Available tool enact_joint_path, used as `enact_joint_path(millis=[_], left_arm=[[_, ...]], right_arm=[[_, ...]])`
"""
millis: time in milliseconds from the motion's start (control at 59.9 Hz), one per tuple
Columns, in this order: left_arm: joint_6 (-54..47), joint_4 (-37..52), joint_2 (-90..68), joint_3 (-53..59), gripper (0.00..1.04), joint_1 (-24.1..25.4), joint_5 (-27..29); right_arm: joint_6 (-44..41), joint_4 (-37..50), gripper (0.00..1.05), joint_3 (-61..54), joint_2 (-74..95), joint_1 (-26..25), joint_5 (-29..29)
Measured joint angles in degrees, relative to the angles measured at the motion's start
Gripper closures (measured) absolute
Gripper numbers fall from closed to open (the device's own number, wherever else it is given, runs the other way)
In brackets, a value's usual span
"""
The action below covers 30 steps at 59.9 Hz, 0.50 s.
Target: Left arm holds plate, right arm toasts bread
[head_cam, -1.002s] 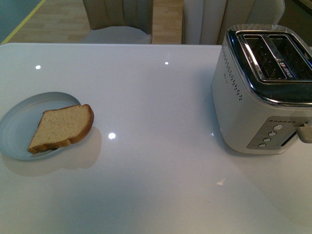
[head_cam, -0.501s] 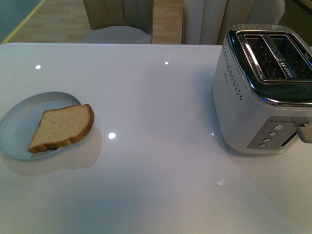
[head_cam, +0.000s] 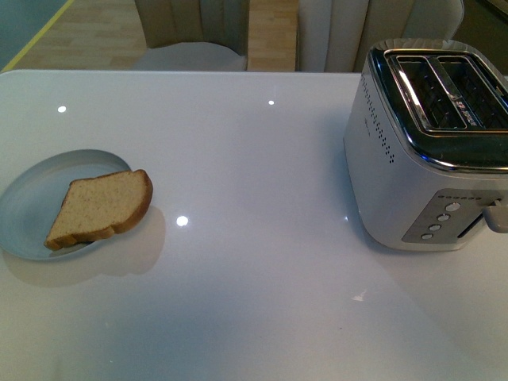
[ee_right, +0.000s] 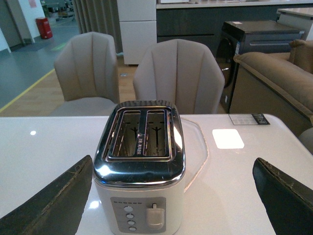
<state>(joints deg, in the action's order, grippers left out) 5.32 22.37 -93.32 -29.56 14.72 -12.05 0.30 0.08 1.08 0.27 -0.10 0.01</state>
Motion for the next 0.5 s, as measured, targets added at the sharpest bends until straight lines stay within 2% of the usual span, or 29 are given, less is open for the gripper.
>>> enact_joint_path(millis=[217,501], left_arm=[[0.39,6.03,-19.65,-8.68,0.07,2.51,1.20],[3.89,7.37,-35.76,-18.75,0.07,1.99,2.08]], right_arm=[[0.00,0.00,0.09,0.00,0.00,0.00,0.00],[0.00,0.00,0.09,0.00,0.00,0.00,0.00]])
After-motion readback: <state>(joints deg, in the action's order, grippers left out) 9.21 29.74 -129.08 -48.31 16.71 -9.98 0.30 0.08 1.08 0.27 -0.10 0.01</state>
